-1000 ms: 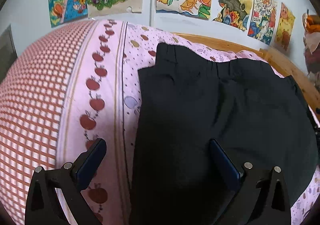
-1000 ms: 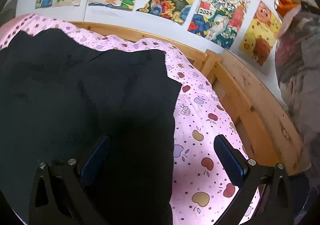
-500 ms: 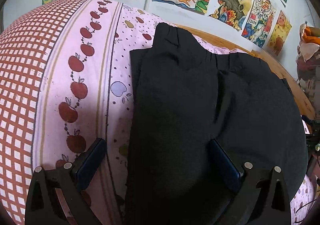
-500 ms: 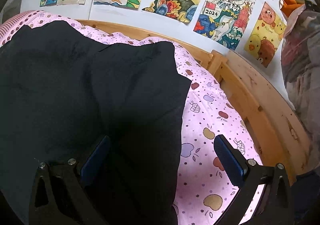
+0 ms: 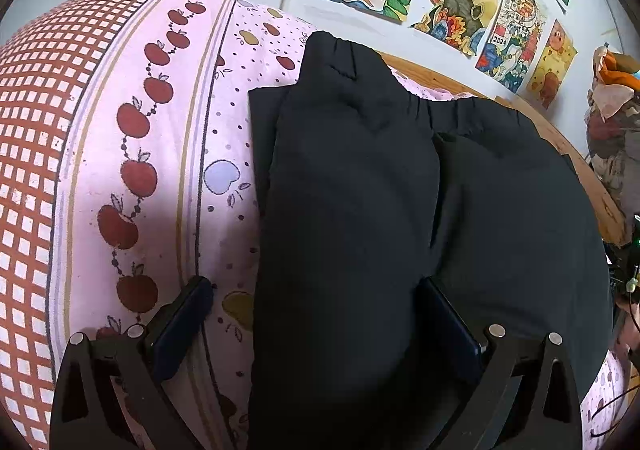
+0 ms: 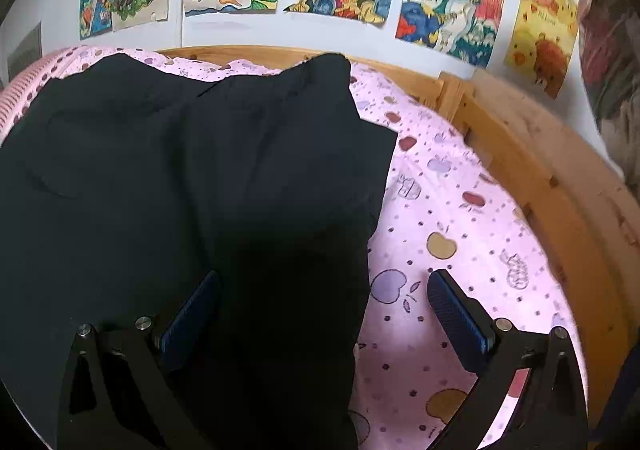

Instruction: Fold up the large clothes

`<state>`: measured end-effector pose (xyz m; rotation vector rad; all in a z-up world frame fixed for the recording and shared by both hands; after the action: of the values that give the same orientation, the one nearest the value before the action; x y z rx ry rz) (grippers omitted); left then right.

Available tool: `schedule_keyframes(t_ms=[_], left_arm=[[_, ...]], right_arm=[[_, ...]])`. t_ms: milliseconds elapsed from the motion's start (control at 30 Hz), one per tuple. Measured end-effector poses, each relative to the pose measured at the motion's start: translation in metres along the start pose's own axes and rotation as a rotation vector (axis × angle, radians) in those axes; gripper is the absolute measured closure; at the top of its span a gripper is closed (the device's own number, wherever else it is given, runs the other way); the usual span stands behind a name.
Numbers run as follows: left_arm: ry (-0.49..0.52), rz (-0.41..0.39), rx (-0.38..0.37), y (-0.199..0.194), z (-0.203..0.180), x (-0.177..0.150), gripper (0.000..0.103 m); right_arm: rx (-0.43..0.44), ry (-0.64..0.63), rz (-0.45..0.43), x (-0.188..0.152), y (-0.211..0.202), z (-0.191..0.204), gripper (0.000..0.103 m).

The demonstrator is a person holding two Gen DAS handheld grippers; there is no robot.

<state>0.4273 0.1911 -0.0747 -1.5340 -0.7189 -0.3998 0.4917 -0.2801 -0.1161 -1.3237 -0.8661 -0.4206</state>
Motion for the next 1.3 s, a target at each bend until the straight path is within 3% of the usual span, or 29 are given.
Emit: schedule_keyframes(t_ms=[500,700,867,1067,1300], left_arm=[[0.001,-0.001,-0.021,0.004,-0.001,-0.003,0.000],[0.001,0.003,-0.025,0.004,-0.001,-0.004,0.000],[0.000,0.002,-0.027,0.004,-0.001,-0.004,0.000],[0.003,0.007,-0.031,0.005,-0.002,-0.004,0.000],[0.009,0.018,-0.042,0.007,-0.002,-0.005,0.000]], right_arm=[[0.083,0.062,0.018,-0.005,0.011,-0.008,0.001],[0.225,0.172,0.073,-0.009,0.022,-0.021,0.001],[0.277,0.131,0.122,-0.011,0.021,-0.021,0.001],[0.387,0.190,0.155,-0.011,0.030,-0.024,0.001],[0.580,0.165,0.194,-0.010,0.036,0.007,0.001]])
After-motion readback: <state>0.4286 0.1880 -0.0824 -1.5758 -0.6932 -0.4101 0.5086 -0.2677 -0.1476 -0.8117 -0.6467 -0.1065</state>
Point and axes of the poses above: each gripper's, at about its wrist camera, not at the fingertips, and y roughly the way its jaws point, z to its left, x to its top, the point moved 6 cm from there along y, roughly the way its jaws point, and after that the axes turned 8 degrees about x, right-handed, at the moved point
